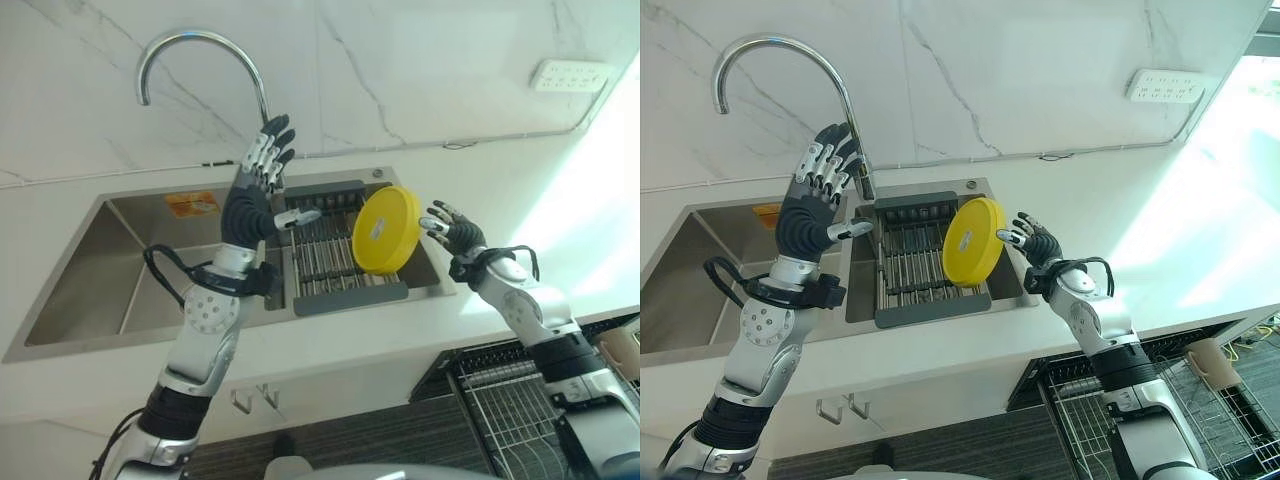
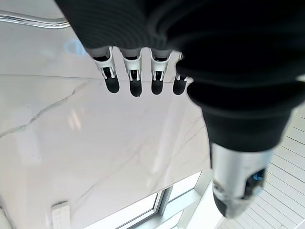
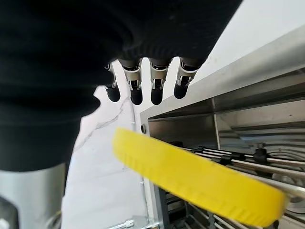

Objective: Place the dishes in the dishwasher.

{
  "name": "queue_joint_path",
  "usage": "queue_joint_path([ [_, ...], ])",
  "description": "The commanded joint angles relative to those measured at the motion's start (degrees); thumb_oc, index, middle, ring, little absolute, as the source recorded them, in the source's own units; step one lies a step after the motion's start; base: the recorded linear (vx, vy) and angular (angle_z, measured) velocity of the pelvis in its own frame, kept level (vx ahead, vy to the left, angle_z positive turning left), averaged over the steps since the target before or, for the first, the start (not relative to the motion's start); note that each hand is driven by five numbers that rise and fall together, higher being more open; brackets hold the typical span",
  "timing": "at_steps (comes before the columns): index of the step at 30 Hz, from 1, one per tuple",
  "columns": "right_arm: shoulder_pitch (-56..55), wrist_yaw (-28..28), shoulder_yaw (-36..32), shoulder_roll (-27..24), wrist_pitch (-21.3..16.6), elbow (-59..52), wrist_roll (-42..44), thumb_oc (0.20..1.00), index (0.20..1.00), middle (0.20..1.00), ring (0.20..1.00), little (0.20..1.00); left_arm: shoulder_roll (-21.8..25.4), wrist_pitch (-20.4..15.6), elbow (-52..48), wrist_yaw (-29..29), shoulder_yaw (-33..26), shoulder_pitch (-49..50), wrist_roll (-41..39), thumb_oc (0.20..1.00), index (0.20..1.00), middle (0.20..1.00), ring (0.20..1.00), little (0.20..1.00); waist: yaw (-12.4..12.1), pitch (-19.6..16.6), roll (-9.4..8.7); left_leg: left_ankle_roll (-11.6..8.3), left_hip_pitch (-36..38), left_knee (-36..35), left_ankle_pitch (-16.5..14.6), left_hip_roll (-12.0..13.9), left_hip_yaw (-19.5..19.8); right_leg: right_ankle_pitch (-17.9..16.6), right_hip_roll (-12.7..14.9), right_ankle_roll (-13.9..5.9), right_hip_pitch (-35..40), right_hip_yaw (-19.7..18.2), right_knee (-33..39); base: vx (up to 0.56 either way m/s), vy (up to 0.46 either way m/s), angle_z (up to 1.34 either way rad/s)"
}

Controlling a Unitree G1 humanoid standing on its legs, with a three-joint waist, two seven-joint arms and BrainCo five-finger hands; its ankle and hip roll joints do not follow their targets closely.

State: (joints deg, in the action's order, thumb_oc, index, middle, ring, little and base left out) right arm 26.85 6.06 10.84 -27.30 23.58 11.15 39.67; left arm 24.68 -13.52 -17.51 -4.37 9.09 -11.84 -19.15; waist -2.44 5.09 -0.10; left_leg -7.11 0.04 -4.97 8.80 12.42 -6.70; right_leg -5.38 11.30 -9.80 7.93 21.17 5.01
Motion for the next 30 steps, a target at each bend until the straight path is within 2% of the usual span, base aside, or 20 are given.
queue_joint_path([
  [1, 9.14, 0.39, -0.21, 0.01, -0.93, 1.41, 3.92, 1.000, 1.000, 1.000, 1.000, 1.000, 2.12, -2.52, 0.03, -0.68, 0.62, -6.03, -1.19, 1.000, 1.000, 1.000, 1.000, 1.000, -1.88, 0.23, -0.91, -1.22, 4.33, -0.03, -6.35, 1.03, -2.26, 5.67, 1.41, 0.86, 1.25, -0.68, -0.01, 0.03, -0.005, 0.01],
  [7, 9.49, 0.40, -0.04, -0.02, -0.87, 2.94, 5.17, 1.000, 1.000, 1.000, 1.000, 1.000, 2.39, -2.54, 0.20, -1.55, 0.74, -6.44, -1.04, 1.000, 1.000, 1.000, 1.000, 1.000, -1.87, 0.18, -0.84, -1.22, 4.47, -0.03, -6.41, 0.95, -2.23, 5.68, 1.34, 0.85, 1.29, -0.74, -0.01, 0.01, 0.000, 0.00],
  [30, 13.31, -1.39, 3.74, -0.14, 4.37, 7.38, 5.21, 1.000, 1.000, 1.000, 1.000, 1.000, 2.56, -1.34, 0.25, -2.33, 1.32, -7.59, -0.75, 1.000, 1.000, 1.000, 1.000, 1.000, -2.55, 0.46, -1.14, -1.26, 4.69, -0.03, -6.37, 0.59, -2.09, 5.71, 1.41, 0.91, 1.64, -0.29, -0.01, 0.00, 0.000, 0.00],
])
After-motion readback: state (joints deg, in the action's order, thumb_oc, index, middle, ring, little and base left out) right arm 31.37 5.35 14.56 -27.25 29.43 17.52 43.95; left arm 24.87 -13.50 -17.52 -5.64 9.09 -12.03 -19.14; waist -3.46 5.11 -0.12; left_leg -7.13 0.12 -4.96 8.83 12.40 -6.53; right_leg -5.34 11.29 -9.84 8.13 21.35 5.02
